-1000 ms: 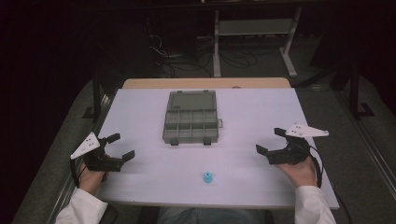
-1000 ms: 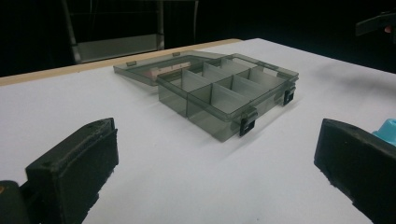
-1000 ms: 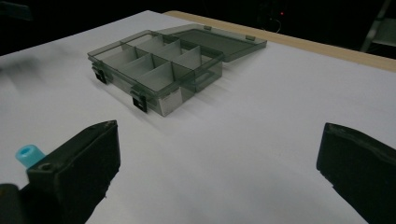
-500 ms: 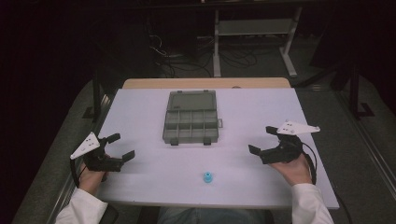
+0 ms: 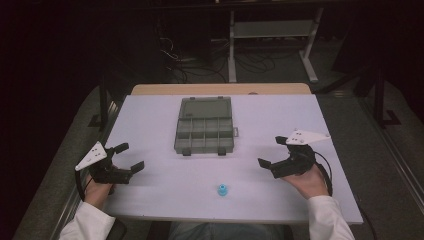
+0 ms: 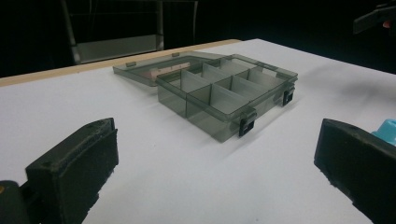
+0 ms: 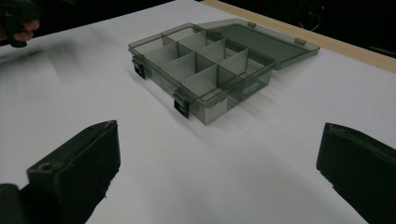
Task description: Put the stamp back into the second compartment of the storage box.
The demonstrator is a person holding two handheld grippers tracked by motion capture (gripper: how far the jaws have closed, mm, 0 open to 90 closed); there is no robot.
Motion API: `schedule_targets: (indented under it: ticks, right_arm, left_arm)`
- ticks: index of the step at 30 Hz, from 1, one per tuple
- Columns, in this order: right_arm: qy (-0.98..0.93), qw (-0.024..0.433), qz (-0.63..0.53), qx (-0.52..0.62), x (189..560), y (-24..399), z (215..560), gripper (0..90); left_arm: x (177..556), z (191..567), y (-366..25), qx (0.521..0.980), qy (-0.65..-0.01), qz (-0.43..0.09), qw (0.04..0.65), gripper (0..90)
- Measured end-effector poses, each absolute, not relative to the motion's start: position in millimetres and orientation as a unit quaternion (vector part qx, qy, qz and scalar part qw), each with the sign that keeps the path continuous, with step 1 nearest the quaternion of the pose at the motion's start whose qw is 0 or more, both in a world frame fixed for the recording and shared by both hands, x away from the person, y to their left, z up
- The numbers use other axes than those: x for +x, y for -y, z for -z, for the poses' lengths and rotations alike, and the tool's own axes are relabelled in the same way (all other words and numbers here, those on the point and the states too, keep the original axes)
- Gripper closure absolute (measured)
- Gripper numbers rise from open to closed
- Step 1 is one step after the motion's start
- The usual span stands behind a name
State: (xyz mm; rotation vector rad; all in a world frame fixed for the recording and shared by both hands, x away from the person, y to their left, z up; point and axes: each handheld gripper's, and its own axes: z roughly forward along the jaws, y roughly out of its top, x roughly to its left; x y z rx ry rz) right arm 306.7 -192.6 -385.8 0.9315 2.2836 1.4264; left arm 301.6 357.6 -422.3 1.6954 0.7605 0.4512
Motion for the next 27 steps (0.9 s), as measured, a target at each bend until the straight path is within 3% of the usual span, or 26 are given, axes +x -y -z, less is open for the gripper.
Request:
schedule_targets:
  ticks: [27]
  right_arm:
    - [-0.824, 0.113, -0.476, 0.286, 306, 161, 388, 0.0]
  left_arm:
    - [302, 422, -358, 0.724, -0.324, -0.194, 0.578, 0.0]
